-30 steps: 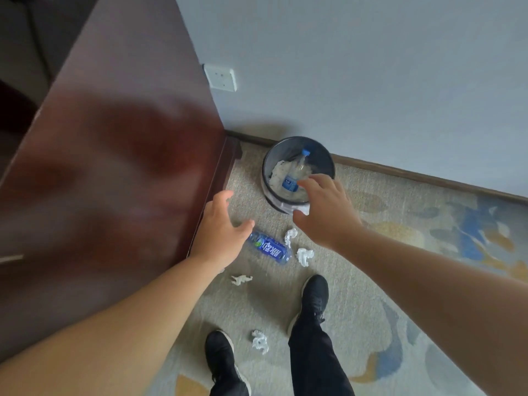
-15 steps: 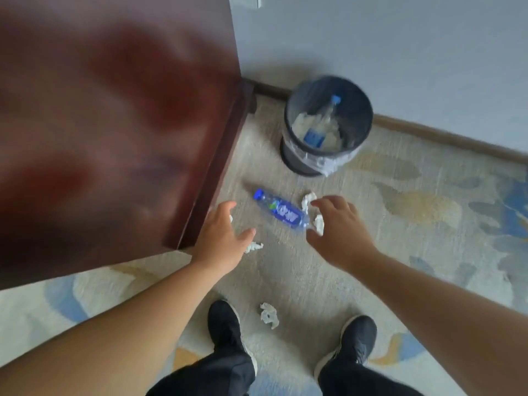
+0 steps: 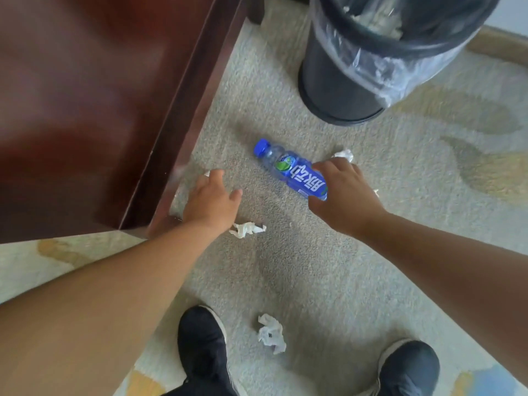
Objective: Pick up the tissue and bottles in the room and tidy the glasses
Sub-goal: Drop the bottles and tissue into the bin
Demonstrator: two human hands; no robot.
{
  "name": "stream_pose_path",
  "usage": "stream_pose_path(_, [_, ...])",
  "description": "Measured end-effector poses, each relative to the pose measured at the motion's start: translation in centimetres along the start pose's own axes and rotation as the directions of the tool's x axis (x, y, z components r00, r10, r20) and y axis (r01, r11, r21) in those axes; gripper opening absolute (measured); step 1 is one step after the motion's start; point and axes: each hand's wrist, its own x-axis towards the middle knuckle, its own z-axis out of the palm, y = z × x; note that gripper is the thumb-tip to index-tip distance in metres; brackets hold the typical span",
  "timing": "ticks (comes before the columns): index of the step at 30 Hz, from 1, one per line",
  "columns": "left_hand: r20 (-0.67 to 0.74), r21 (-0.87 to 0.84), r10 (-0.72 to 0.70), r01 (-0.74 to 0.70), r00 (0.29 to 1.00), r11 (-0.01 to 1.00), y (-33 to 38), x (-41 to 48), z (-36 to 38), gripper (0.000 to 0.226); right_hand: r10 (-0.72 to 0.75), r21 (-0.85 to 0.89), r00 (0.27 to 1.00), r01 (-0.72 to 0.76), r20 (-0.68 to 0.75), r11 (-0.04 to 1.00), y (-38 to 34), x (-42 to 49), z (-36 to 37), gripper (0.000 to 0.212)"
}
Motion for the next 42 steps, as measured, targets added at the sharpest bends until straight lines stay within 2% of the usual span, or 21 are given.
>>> stream_pose_path(5, [-0.030,0.164,-0.065,0.069,0.997,0.984,-2.5,3.8,3.3,0.053,-0.027,-0.008,0.999,0.026,-0.020,1.000,1.4,1.9,2.8,0.062])
stream_pose_path(11, [-0.022,0.172,-0.048,0.051,0.999,0.984,-4.3,5.3,6.0,0.041,-0.045,-0.033,0.998,0.044,-0.052,0.999,3.0,2.6,3.5,0.060])
stream_pose_path(14, [-0.026,0.118,0.028,-0.025,0.999,0.993,-4.2,4.9,5.6,0.023,-0.047,-0.035,0.996,0.045,-0.077,0.998,3.6,2.6,3.2,0.060])
stream_pose_path(18, [0.029,0.092,0.301,-0.302,0.953,0.949,-3.3,2.5,6.0,0.011,-0.039,-0.041,0.995,0.035,-0.089,0.999,3.7,2.1,3.0,0.061])
stream_pose_path(20, [0.102,0.157,0.381,-0.393,0.919,0.906,-3.3,1.4,7.0,0.019,-0.043,-0.044,0.995,0.039,-0.092,0.998,3.7,1.9,3.0,0.062])
stream_pose_path(23, [0.239,0.334,0.390,-0.452,0.889,0.827,-4.1,0.1,9.0,0.052,-0.050,-0.034,0.993,0.046,-0.103,0.998,4.0,1.9,3.1,0.062])
stream_pose_path(24, [0.273,0.388,0.389,-0.470,0.880,0.792,-4.5,-0.3,9.6,0.055,-0.050,-0.030,0.993,0.047,-0.105,0.998,4.1,2.0,3.0,0.062])
stream_pose_path(26, [0.294,0.443,0.375,-0.473,0.879,0.761,-5.0,-0.3,10.3,0.048,-0.051,-0.027,0.993,0.049,-0.109,0.998,4.7,2.0,3.0,0.061])
stream_pose_path(28, [0.271,0.405,0.367,-0.451,0.890,0.795,-4.9,0.1,10.1,0.033,-0.049,-0.032,0.993,0.046,-0.110,0.998,5.5,1.9,3.0,0.062])
stream_pose_path(31, [0.231,0.239,0.427,-0.477,0.874,0.846,-3.7,0.5,9.5,0.014,-0.008,-0.037,0.993,0.004,-0.114,0.999,7.3,1.7,3.0,0.065])
stream_pose_path(35, [0.111,0.076,0.551,-0.560,0.827,0.825,-1.4,0.5,9.1,0.018,0.046,-0.053,0.992,-0.053,-0.118,0.997,9.8,1.6,3.2,0.067])
stream_pose_path(38, [0.065,0.034,0.611,-0.614,0.789,0.789,0.3,0.5,9.4,0.020,0.074,-0.093,0.992,-0.084,-0.101,0.992,11.5,1.9,3.5,0.071])
stream_pose_path(42, [0.032,0.014,0.636,-0.636,0.771,0.771,1.8,0.0,9.8,0.020,0.101,-0.162,0.994,-0.106,-0.040,0.981,12.8,2.6,4.5,0.074])
